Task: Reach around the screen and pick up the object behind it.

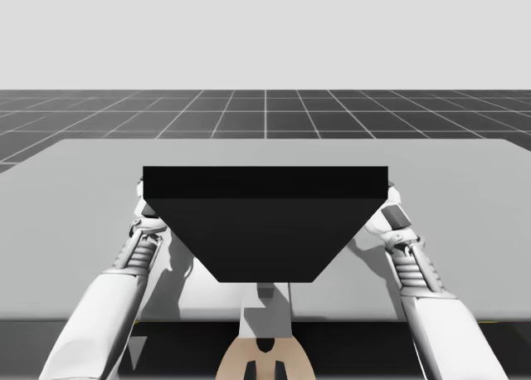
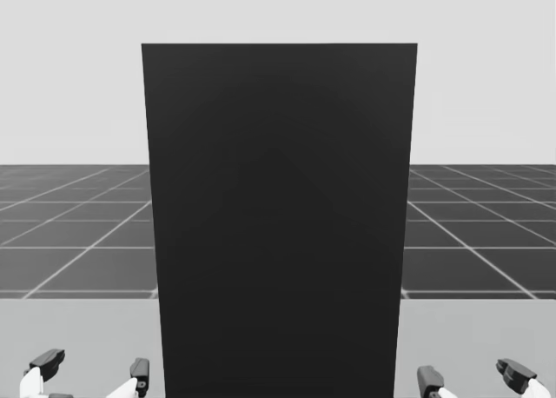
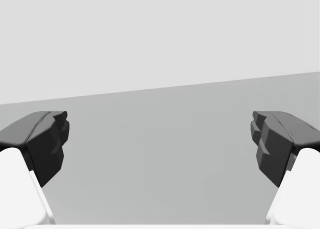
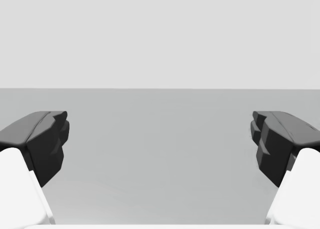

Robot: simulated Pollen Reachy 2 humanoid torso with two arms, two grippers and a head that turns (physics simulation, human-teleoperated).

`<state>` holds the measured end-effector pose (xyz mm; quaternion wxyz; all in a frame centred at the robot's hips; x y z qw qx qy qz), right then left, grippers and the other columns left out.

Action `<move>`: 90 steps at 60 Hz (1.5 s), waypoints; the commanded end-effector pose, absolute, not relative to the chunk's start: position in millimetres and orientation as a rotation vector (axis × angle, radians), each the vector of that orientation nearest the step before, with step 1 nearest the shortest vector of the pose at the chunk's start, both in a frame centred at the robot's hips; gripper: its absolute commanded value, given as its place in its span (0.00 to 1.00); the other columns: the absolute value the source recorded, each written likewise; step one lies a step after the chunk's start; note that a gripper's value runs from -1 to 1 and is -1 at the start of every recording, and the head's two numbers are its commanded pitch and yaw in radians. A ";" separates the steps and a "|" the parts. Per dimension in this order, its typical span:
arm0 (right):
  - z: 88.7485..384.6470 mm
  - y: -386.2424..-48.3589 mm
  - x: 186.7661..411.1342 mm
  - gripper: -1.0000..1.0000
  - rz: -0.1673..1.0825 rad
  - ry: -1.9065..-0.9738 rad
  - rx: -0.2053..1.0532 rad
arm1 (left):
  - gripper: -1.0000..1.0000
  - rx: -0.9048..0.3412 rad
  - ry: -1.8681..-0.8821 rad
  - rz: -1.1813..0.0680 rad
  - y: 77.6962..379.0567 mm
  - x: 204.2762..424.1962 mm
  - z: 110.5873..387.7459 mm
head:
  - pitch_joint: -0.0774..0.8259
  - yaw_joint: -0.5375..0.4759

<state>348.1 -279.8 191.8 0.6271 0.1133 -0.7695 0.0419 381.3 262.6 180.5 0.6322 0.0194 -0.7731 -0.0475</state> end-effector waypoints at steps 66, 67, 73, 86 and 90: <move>181.3 -258.3 321.7 0.00 0.601 -1.555 0.684 | 0.00 -0.473 -1.431 -0.788 307.1 341.0 191.5 | 0.21 0.56; 181.3 -258.3 321.7 0.00 0.602 -1.556 0.683 | 0.00 -0.480 -1.430 -0.789 308.9 341.3 191.3 | 0.21 0.56; 180.6 -257.1 322.0 0.00 0.609 -1.560 0.683 | 0.00 -0.503 -1.418 -0.786 323.4 344.8 189.0 | 0.21 0.57; 179.1 -254.7 322.3 0.00 0.627 -1.565 0.678 | 0.00 -0.573 -1.344 -0.876 328.5 360.5 177.1 | 0.22 0.59; 179.0 -254.2 321.7 0.00 0.636 -1.570 0.676 | 0.00 -0.601 -1.326 -0.904 325.8 365.8 175.2 | 0.23 0.59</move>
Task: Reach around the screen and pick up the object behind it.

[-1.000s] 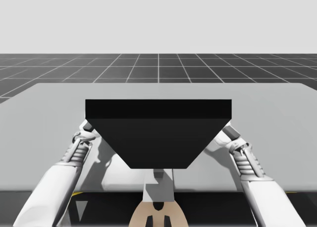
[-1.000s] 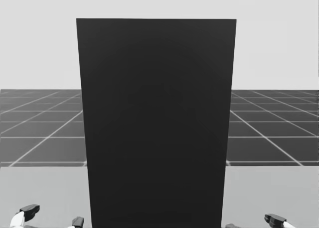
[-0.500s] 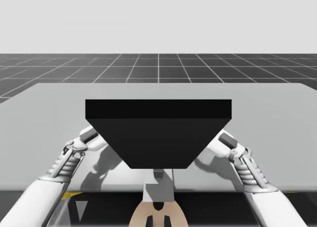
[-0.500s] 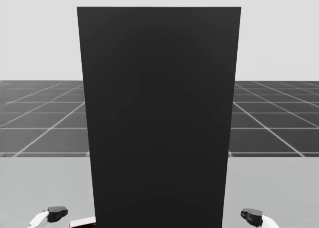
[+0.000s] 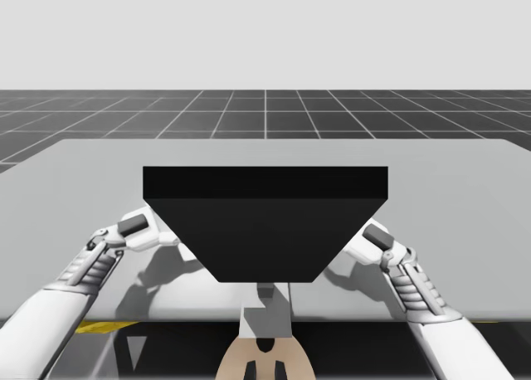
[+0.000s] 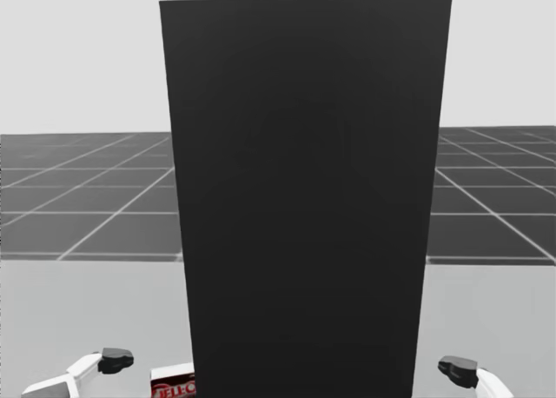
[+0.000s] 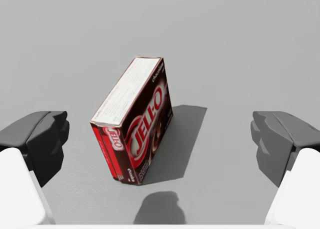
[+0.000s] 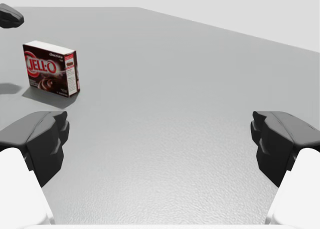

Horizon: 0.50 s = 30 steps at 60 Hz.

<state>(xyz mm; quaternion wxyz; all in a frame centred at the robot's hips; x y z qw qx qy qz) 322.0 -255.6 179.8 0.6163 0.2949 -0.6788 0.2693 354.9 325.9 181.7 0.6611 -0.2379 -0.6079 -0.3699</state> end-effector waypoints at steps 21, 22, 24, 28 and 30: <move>176.7 -250.2 320.3 0.00 0.674 -1.586 0.680 | 0.00 -0.655 -1.296 -0.974 335.8 393.4 178.1 | 0.24 0.59; 176.6 -249.9 320.3 0.00 0.676 -1.586 0.679 | 0.00 -0.663 -1.291 -0.978 335.4 393.9 177.4 | 0.24 0.59; 176.2 -249.1 320.1 0.00 0.684 -1.590 0.676 | 0.00 -0.681 -1.278 -0.993 333.3 397.8 174.6 | 0.24 0.59; 175.8 -247.8 319.7 0.00 0.689 -1.590 0.680 | 0.00 -0.717 -1.261 -0.991 327.4 404.5 169.0 | 0.25 0.59; 175.6 -247.0 319.4 0.00 0.696 -1.593 0.676 | 0.00 -0.728 -1.238 -1.002 323.0 409.2 164.2 | 0.25 0.59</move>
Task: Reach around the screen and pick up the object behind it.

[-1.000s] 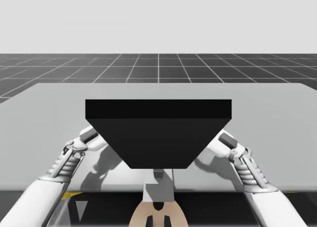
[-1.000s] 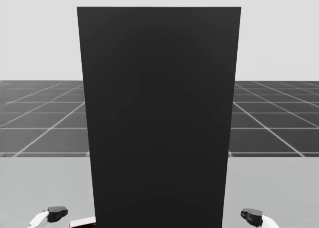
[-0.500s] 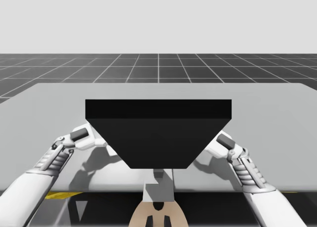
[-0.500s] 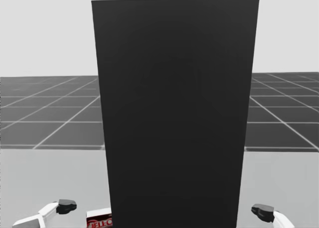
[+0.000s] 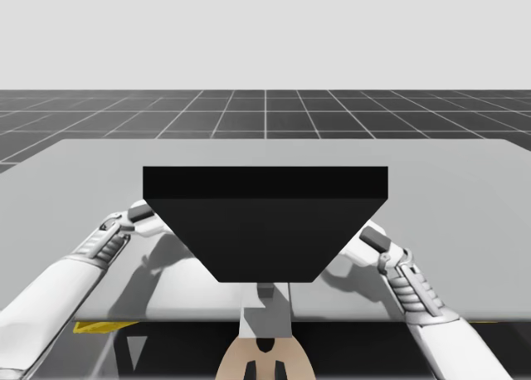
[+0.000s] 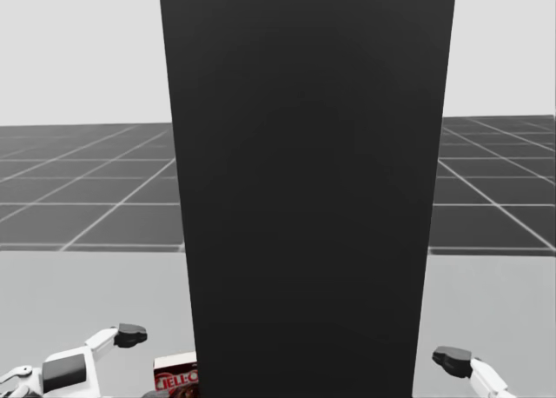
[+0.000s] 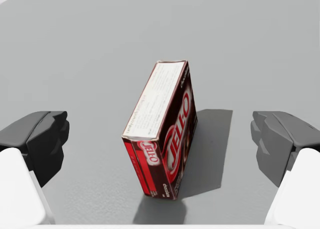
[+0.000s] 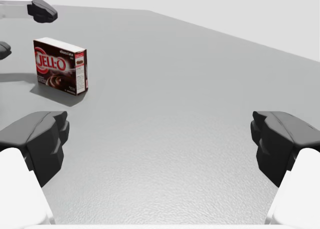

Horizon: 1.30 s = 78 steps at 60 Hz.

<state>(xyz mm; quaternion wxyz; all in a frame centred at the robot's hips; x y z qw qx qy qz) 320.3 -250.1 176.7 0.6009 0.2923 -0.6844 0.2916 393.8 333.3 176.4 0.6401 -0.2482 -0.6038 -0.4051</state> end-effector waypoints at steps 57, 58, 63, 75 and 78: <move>175.0 -243.1 317.1 0.00 0.726 -1.604 0.658 | 1.00 -0.764 -1.111 -1.010 306.7 433.4 133.8 | 0.29 0.57; 175.1 -243.2 317.1 0.00 0.725 -1.604 0.658 | 1.00 -0.757 -1.116 -1.009 307.7 432.7 135.1 | 0.29 0.57; 175.6 -244.4 317.6 0.00 0.719 -1.606 0.654 | 1.00 -0.713 -1.127 -1.004 314.7 428.2 139.4 | 0.29 0.57; 177.1 -245.4 317.4 0.00 0.715 -1.613 0.655 | 1.00 -0.636 -1.206 -0.946 350.8 407.9 158.9 | 0.28 0.57; 177.5 -245.7 317.4 0.00 0.714 -1.616 0.655 | 1.00 -0.612 -1.228 -0.931 363.4 401.1 164.4 | 0.28 0.57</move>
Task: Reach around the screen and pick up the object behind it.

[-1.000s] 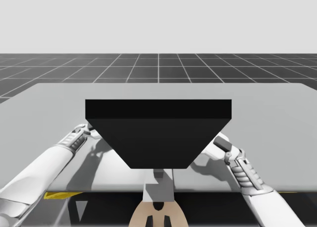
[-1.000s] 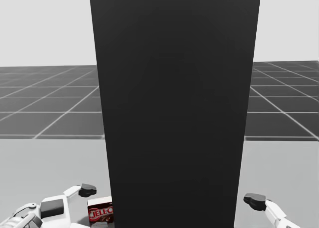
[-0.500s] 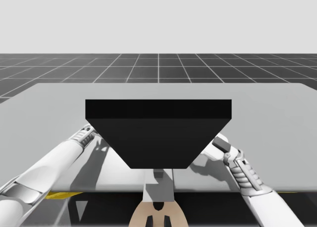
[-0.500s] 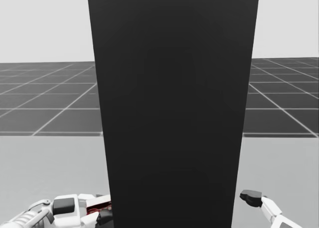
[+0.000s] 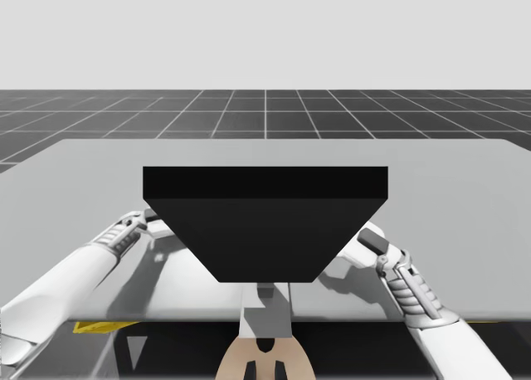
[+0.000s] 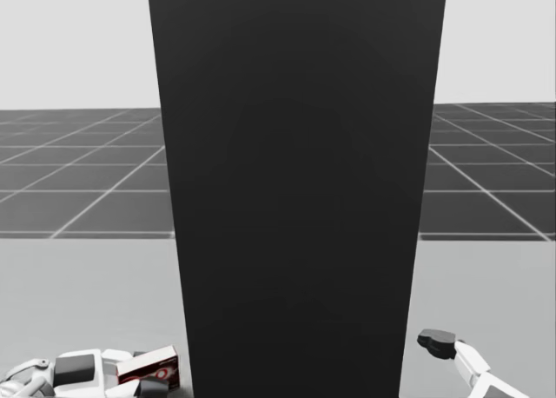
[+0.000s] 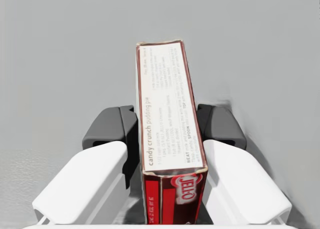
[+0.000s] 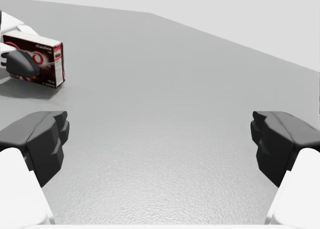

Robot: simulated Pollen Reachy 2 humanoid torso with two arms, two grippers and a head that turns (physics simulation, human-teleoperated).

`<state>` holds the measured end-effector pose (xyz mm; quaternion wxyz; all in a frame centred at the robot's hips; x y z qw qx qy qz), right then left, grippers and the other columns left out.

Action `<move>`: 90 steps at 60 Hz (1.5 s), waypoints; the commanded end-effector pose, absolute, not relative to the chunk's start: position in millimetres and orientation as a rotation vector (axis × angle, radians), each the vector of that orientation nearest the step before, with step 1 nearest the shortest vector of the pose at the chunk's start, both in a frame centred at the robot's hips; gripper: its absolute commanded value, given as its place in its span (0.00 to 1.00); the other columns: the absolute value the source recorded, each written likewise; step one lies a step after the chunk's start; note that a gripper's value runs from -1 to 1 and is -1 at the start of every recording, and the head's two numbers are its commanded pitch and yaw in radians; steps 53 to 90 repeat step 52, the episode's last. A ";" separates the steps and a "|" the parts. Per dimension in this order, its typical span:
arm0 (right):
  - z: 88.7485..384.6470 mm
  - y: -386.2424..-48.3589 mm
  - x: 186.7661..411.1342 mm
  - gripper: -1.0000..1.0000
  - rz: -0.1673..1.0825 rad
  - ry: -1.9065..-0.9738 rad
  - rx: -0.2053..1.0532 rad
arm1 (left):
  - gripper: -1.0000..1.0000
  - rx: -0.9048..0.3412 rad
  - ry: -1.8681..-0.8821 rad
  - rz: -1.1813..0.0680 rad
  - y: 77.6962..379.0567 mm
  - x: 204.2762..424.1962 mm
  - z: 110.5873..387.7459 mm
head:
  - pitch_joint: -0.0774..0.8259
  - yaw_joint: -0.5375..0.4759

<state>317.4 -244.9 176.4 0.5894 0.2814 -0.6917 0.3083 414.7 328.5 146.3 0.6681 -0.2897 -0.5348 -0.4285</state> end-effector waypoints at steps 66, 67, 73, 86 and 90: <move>189.4 -267.8 326.9 0.00 0.523 -1.664 0.563 | 1.00 -0.236 -1.928 -0.539 390.6 375.0 369.4 | 0.24 0.54; 189.4 -267.8 326.9 0.00 0.523 -1.664 0.563 | 1.00 -0.236 -1.928 -0.539 390.6 375.0 369.4 | 0.24 0.54; 189.4 -267.8 326.9 0.00 0.523 -1.664 0.563 | 1.00 -0.236 -1.928 -0.539 390.6 375.0 369.4 | 0.24 0.54; 189.4 -267.8 326.9 0.00 0.523 -1.664 0.563 | 1.00 -0.236 -1.928 -0.539 390.6 375.0 369.4 | 0.24 0.54; 189.4 -267.8 326.9 0.00 0.523 -1.664 0.563 | 1.00 -0.236 -1.928 -0.539 390.6 375.0 369.4 | 0.24 0.54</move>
